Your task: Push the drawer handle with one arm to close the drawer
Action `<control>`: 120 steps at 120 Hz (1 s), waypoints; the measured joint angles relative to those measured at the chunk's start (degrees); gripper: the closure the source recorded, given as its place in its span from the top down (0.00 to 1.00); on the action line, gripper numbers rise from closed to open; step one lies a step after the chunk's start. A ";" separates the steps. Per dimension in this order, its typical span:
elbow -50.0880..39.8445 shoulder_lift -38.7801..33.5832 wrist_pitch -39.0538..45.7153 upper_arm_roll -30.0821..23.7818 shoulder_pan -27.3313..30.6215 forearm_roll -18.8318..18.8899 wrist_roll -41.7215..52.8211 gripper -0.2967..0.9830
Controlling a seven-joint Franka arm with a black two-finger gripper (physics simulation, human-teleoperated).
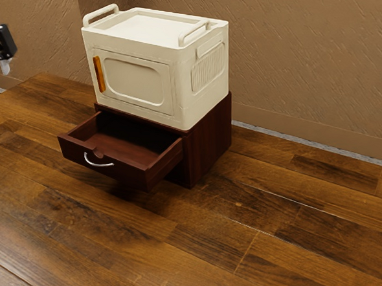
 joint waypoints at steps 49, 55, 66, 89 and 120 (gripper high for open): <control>-16.49 2.99 8.10 -0.36 -5.65 0.43 -8.44 0.55; -17.43 4.49 10.04 -0.35 -5.87 0.54 -8.69 0.45; -21.97 7.27 16.48 -0.22 -6.15 0.67 -8.31 0.33; -30.15 7.88 28.43 -0.27 -9.26 0.58 -7.00 0.21; -34.19 9.18 42.00 -0.44 -9.36 0.06 -1.09 0.17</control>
